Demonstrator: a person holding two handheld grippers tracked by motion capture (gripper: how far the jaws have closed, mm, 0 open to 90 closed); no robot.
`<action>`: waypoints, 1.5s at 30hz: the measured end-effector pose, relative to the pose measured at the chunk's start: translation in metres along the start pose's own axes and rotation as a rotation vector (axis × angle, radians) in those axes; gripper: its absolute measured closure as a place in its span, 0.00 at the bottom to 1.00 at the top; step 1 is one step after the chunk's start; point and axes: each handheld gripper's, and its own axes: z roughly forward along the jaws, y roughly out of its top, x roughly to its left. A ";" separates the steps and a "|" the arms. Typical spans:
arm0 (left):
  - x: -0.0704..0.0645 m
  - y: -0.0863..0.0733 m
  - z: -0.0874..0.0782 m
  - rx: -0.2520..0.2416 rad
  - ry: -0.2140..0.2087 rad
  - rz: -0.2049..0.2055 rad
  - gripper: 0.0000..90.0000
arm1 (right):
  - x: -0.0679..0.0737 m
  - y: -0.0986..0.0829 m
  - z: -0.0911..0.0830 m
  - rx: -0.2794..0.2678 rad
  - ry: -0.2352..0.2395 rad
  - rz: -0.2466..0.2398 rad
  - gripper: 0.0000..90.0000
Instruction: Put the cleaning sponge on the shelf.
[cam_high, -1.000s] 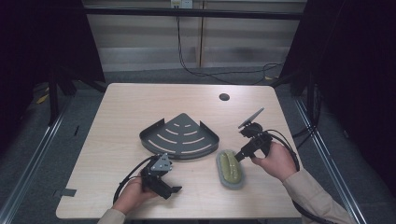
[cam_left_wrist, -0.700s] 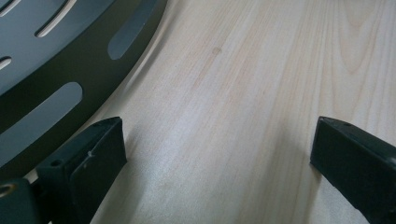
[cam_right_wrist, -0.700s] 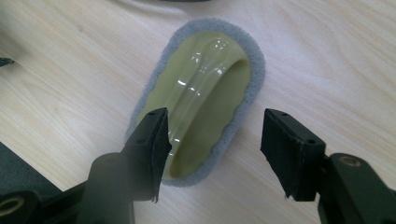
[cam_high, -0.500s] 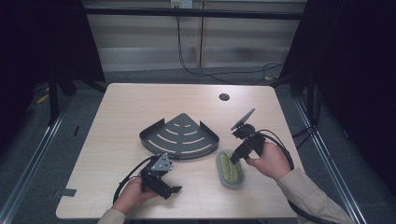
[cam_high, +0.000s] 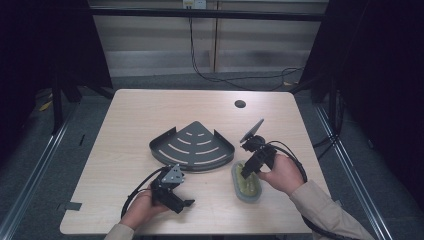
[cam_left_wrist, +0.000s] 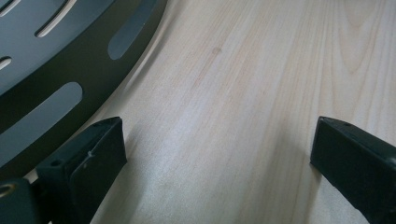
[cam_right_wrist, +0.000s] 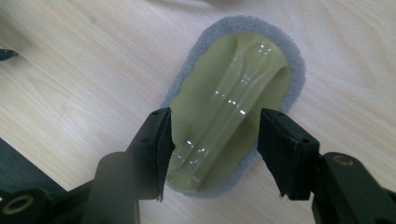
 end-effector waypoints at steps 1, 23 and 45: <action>0.000 0.000 0.000 -0.001 0.000 0.000 0.03 | 0.001 0.000 0.002 0.005 -0.006 -0.004 0.50; 0.000 0.000 0.000 0.000 0.000 0.001 0.03 | -0.001 0.000 -0.004 0.010 -0.064 -0.048 0.80; 0.000 0.000 0.000 -0.001 0.000 0.001 0.03 | -0.003 0.015 -0.030 -0.006 -0.055 -0.071 0.80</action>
